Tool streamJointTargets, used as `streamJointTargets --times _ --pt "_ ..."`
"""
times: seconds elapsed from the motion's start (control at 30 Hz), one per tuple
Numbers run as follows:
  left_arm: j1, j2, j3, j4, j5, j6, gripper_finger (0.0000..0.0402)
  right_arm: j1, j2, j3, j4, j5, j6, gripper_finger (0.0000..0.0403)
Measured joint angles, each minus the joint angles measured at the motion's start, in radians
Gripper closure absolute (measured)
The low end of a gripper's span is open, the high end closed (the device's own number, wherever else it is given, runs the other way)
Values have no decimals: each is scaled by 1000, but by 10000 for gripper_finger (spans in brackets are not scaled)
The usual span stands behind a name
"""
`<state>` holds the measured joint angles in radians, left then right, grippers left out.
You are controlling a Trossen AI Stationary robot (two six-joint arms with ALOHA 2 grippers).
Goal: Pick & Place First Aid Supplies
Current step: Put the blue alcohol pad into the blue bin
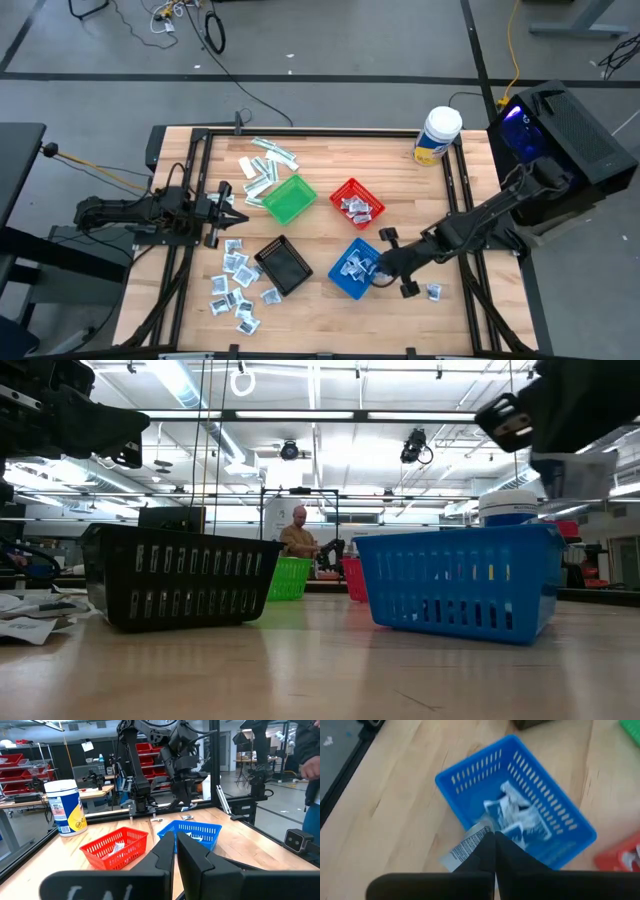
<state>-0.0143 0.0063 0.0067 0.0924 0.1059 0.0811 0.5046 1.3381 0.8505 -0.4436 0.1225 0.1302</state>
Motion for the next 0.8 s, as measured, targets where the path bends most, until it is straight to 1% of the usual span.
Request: streamJointTargets --times 0.4,0.63,0.8 --pt "0 0 0 0 0 0 376 -13 126 0 170 -10 11 403" --pt "0 0 0 0 0 0 376 -13 137 0 267 -7 18 403" --pt "0 0 0 0 0 0 376 -20 137 0 297 -7 18 403"
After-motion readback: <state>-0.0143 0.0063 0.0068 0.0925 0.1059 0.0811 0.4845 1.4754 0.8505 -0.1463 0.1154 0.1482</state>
